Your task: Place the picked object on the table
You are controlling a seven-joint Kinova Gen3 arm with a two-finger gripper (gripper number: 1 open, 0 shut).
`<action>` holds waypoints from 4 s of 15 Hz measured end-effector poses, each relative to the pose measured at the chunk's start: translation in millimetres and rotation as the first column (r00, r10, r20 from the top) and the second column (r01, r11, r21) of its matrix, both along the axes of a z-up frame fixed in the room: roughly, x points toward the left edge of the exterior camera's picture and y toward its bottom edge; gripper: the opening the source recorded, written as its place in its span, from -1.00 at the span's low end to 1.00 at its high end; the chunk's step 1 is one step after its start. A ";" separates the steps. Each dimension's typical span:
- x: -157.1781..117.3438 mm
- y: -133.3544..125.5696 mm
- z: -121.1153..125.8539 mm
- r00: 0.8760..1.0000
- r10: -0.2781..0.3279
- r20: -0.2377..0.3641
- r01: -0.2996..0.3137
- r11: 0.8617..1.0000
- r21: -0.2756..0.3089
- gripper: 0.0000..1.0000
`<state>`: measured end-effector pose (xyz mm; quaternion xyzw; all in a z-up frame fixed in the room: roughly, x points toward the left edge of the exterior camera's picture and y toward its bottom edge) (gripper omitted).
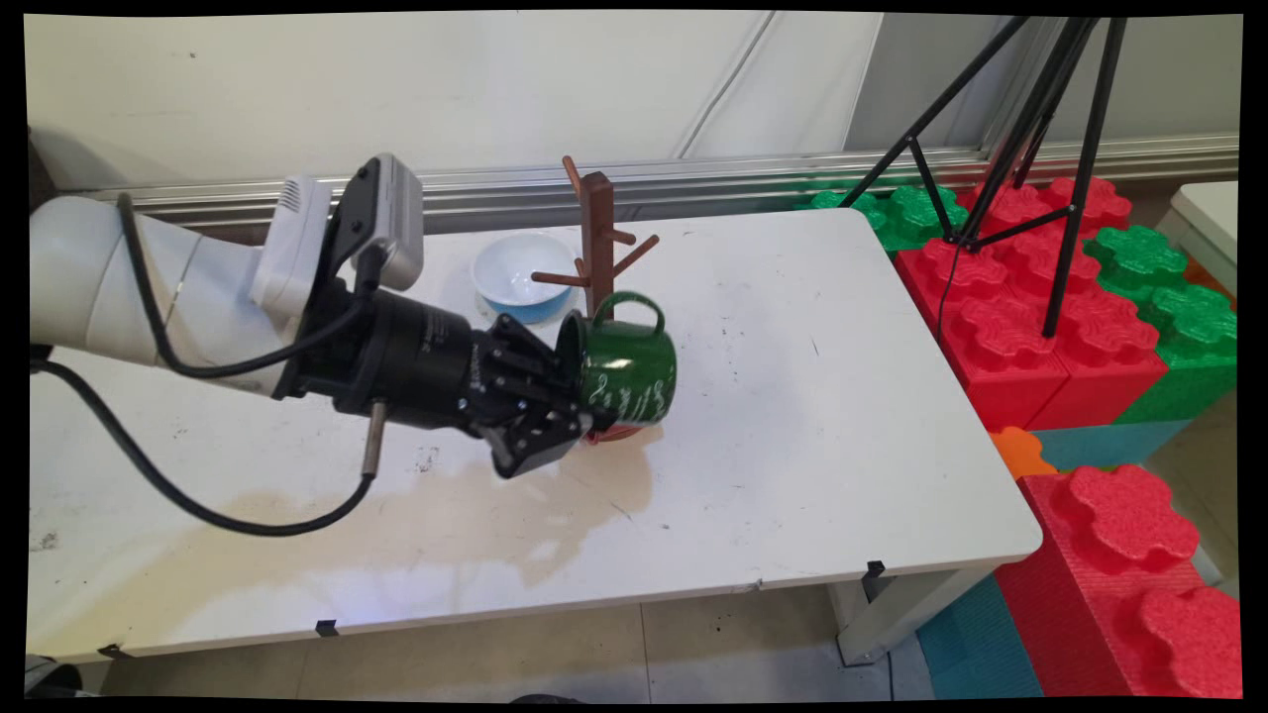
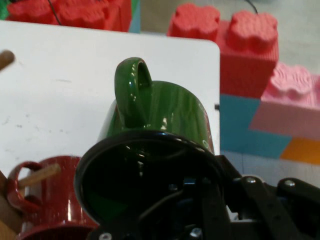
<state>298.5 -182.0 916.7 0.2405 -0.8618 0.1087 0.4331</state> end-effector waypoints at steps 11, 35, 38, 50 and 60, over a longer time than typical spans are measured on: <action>57.0 -13.1 20.9 0.963 -0.114 0.245 0.116 0.993 0.003 -1.00; 149.0 -93.5 0.4 0.741 -0.015 0.671 0.012 1.000 0.009 -1.00; 154.7 -104.1 -8.9 0.713 0.014 0.701 -0.028 1.000 0.009 -1.00; 160.5 -127.6 -53.4 0.630 0.008 0.777 -0.115 0.990 0.083 -1.00; 154.4 -138.6 -71.4 0.605 -0.025 0.796 -0.148 0.979 0.143 -1.00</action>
